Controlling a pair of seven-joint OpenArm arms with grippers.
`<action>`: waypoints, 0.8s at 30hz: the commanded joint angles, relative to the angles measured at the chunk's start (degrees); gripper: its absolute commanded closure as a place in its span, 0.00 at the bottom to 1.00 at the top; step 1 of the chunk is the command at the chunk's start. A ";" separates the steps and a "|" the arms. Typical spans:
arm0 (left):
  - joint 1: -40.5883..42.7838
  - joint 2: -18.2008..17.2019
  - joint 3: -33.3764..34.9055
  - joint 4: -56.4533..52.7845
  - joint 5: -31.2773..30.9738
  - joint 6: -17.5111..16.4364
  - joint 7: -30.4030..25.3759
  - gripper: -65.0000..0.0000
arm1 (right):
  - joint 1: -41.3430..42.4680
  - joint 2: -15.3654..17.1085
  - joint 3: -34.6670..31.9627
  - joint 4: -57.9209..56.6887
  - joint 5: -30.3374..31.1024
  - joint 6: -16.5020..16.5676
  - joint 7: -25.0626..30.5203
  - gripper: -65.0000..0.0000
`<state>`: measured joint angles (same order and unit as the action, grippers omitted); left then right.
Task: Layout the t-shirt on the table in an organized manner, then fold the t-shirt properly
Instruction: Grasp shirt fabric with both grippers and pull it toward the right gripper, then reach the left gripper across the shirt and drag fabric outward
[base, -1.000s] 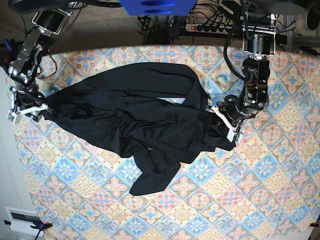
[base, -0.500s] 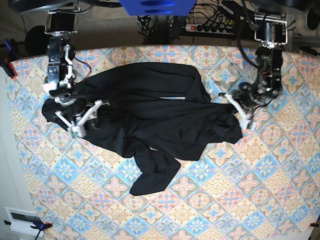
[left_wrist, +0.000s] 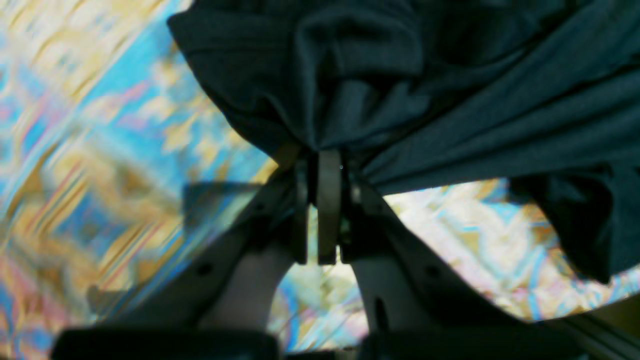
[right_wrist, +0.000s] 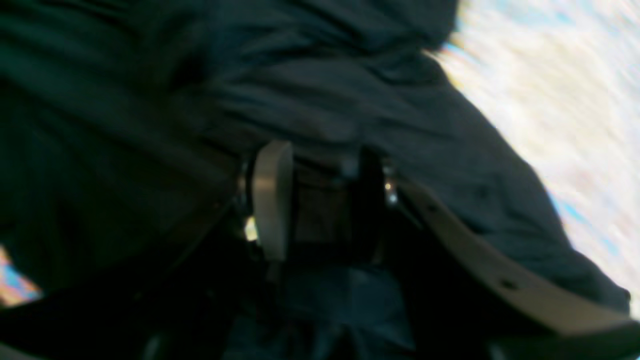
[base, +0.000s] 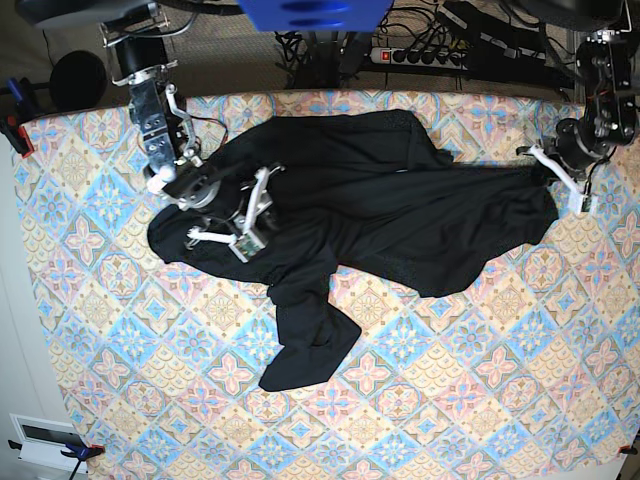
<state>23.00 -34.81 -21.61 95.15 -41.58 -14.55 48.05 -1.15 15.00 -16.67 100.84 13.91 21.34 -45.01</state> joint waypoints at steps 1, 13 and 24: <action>-0.10 -1.46 -1.21 0.98 -0.22 0.08 -1.06 1.00 | 0.93 0.25 -0.43 0.92 0.46 0.24 1.10 0.68; -0.19 -1.28 -1.47 1.59 -0.66 0.35 -0.98 0.89 | 9.37 -0.19 -5.71 -4.88 0.37 0.24 1.19 0.72; -6.08 -1.10 1.52 16.54 -4.79 0.17 -0.89 0.64 | 10.07 -0.19 -4.39 -4.35 0.37 0.24 1.19 0.54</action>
<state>18.06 -35.07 -19.94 110.67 -45.08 -13.30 48.84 7.57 14.61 -21.54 95.22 13.93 21.50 -45.23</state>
